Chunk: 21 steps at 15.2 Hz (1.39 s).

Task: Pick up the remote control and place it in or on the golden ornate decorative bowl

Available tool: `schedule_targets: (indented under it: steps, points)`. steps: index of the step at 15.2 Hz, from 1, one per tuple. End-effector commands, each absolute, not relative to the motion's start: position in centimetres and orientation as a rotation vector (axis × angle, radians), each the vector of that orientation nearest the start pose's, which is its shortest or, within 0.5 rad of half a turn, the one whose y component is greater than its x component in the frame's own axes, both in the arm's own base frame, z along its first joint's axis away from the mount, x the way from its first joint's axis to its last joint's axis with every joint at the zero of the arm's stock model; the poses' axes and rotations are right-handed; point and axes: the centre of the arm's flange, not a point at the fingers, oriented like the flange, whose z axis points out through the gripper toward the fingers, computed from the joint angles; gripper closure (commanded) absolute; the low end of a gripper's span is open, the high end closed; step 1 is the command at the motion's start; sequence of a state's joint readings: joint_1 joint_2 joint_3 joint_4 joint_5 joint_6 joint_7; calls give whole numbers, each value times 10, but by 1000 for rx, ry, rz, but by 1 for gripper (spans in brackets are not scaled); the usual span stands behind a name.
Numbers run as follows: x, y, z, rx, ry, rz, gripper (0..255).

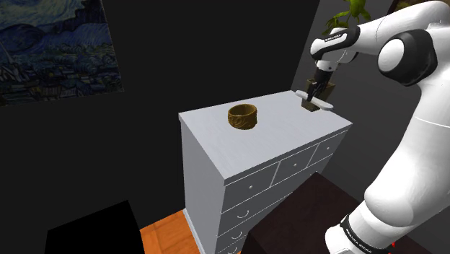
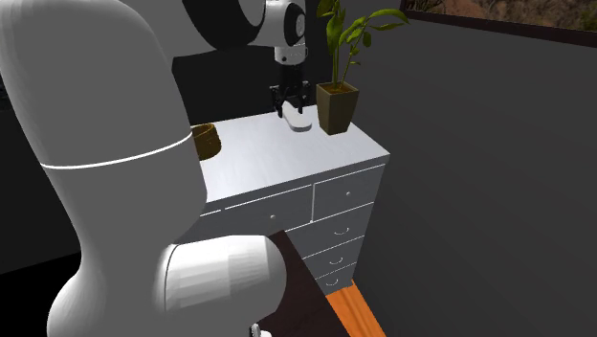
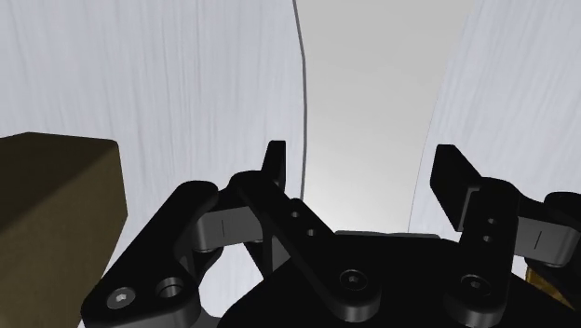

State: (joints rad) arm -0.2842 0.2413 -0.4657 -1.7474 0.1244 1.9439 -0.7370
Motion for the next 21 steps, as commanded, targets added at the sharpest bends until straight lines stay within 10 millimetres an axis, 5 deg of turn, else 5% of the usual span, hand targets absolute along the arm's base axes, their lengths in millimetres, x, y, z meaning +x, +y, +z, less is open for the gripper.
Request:
schedule_targets:
  steps: [1, 21]
  points:
    - [481, -392, 448, -3123, 76, 12, 255]
    - [636, -178, 455, -3123, 76, 12, 255]
